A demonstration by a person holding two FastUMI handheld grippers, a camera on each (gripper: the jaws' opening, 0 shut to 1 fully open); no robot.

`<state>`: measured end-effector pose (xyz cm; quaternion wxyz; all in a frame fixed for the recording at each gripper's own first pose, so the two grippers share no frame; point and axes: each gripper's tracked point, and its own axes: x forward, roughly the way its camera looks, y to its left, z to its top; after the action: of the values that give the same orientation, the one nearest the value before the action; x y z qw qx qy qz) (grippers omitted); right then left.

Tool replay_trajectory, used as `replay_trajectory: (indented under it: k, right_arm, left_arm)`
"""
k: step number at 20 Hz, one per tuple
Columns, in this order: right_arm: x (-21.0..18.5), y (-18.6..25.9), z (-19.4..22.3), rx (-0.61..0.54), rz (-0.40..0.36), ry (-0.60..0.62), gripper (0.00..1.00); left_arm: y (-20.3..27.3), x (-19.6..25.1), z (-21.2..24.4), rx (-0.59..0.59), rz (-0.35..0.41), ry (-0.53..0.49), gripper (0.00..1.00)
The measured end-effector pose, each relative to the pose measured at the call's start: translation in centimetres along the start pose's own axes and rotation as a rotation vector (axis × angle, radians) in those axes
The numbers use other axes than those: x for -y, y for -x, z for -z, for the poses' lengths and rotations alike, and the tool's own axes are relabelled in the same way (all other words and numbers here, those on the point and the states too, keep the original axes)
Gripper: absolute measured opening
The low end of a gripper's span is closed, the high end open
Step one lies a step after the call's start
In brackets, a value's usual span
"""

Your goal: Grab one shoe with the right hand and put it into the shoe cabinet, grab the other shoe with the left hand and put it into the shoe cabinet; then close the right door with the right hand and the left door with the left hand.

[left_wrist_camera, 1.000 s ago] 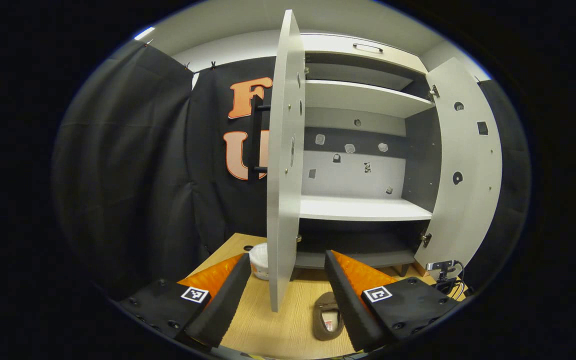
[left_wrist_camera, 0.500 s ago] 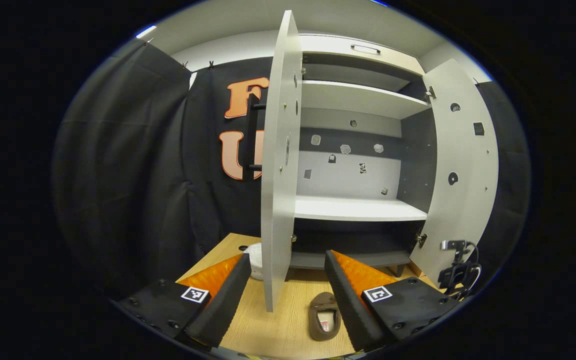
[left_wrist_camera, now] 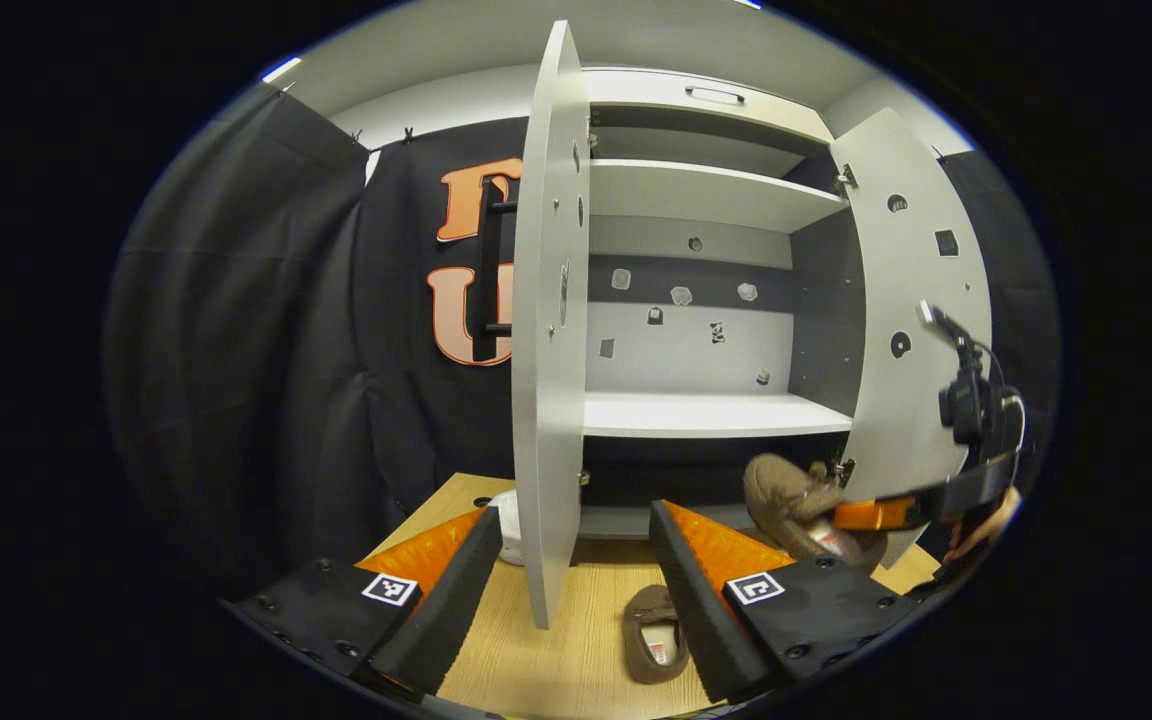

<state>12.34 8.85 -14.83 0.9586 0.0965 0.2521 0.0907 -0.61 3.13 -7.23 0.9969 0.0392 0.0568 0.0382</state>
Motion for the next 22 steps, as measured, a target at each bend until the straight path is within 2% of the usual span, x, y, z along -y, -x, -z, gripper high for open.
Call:
replay_trajectory:
  k: [1, 4, 5, 6, 7, 9, 12, 14, 17, 18, 19, 22]
  right_arm:
    - [-0.2, -0.2, -1.7, 0.023, -0.002, 0.002, 0.00]
    - [-0.7, -1.3, -6.9, 0.084, 0.005, 0.009, 0.00]
    - [-0.9, -1.7, -8.6, 0.105, 0.007, 0.017, 0.00]
    - [-1.2, -2.1, -10.4, 0.125, 0.007, 0.024, 0.00]
    - [-1.5, -2.6, -11.9, 0.140, 0.005, 0.027, 0.00]
    - [-2.1, -3.4, -15.2, 0.174, 0.003, 0.036, 0.00]
    - [-1.9, -6.4, -20.0, 0.220, 0.038, 0.069, 0.00]
    - [-1.3, -8.7, -22.3, 0.219, 0.073, 0.073, 0.00]
    - [0.0, -12.7, -23.5, 0.183, 0.113, 0.032, 0.00]
    - [0.7, -13.9, -23.7, 0.167, 0.131, 0.022, 0.00]
    - [1.5, -15.1, -23.9, 0.148, 0.153, 0.011, 0.00]
    - [2.7, -18.7, -23.3, 0.074, 0.183, -0.071, 0.00]
  left_arm:
    - [-0.1, 0.2, 0.2, -0.003, 0.008, 0.006, 0.96]
    - [0.0, 0.4, 0.6, -0.006, 0.008, 0.021, 0.94]
    - [0.1, 0.5, 0.8, -0.005, 0.011, 0.025, 0.99]
    - [0.1, 0.7, 0.9, -0.007, 0.014, 0.027, 0.94]
    - [0.1, 0.7, 1.1, -0.011, 0.014, 0.025, 0.94]
    - [-0.1, 0.7, 1.3, -0.012, 0.012, 0.015, 0.96]
    - [-0.2, 0.7, 1.3, -0.009, 0.014, 0.004, 0.94]
    - [-0.3, 0.6, 1.2, -0.006, 0.012, -0.001, 0.99]
    - [-0.4, 0.5, 1.3, -0.010, 0.011, -0.003, 0.99]
    - [-0.5, 0.5, 1.4, -0.013, 0.010, -0.003, 0.96]
    - [-0.6, 0.5, 1.3, -0.012, 0.012, -0.002, 0.99]
    - [-1.3, 0.5, 1.4, -0.023, 0.017, -0.002, 0.96]
